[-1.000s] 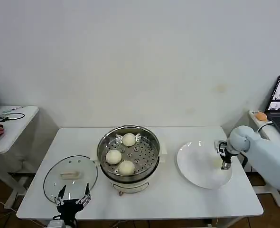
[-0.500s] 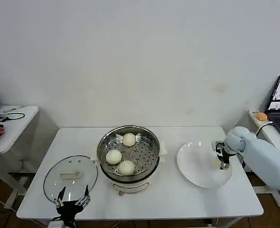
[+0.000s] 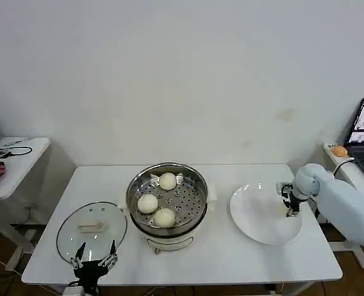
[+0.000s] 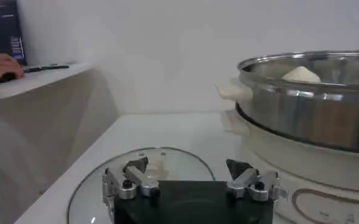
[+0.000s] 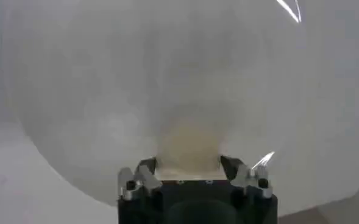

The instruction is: Take steamed baozi put them in steamer then cover it.

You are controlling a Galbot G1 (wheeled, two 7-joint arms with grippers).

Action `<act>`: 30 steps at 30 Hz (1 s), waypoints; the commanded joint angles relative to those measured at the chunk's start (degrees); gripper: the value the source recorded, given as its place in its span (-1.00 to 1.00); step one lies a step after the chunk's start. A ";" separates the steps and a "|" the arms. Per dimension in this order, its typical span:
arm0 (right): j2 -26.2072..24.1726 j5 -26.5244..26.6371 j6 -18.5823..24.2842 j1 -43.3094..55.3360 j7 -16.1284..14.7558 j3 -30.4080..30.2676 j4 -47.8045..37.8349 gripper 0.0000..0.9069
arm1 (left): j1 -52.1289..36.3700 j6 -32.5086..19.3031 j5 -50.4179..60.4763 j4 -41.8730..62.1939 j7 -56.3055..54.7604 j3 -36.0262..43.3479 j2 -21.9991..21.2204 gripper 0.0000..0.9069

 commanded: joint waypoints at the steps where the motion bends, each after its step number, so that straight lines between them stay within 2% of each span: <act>1: -1.98 2.24 -0.41 0.68 -0.26 0.30 2.90 0.18 | -0.28 0.10 0.03 -0.11 0.00 0.18 0.20 1.00; 7: -6.60 8.93 -2.71 5.00 0.43 0.22 10.01 0.18 | -0.96 0.10 -0.08 -0.14 0.01 0.09 0.66 1.00; 11: -9.77 16.51 -6.90 13.18 0.95 -4.63 17.82 0.18 | -1.03 0.16 0.15 -0.77 -0.01 -0.06 0.72 1.00; 14: -10.40 21.83 -11.46 20.97 1.78 -9.06 24.52 0.18 | -0.88 0.17 1.00 -1.46 -0.05 0.16 0.63 1.00; 16: -10.33 23.48 -12.83 23.77 1.40 -10.60 27.23 0.18 | -0.84 0.18 1.00 -1.80 -0.04 0.37 0.68 1.00; 17: -9.63 27.70 -15.19 27.96 1.82 -13.57 30.09 0.18 | -0.92 0.18 1.07 -2.00 -0.06 0.43 0.71 1.00; 18: -9.41 28.14 -15.64 28.76 1.98 -14.15 30.62 0.18 | -0.93 0.18 1.15 -2.17 -0.07 0.43 0.70 1.00; 22: -4.08 37.27 -21.12 36.14 3.67 -17.95 33.84 0.18 | -0.77 0.22 1.24 -3.13 -0.07 0.29 0.53 1.00; 26: 3.10 47.11 -24.70 40.90 7.06 -20.48 33.71 0.18 | -0.25 0.63 1.44 -4.49 0.16 0.23 0.16 1.00; 30: 8.76 51.99 -25.44 42.99 8.44 -22.15 31.81 0.18 | 0.16 0.61 1.83 -5.95 0.06 0.18 -0.50 1.00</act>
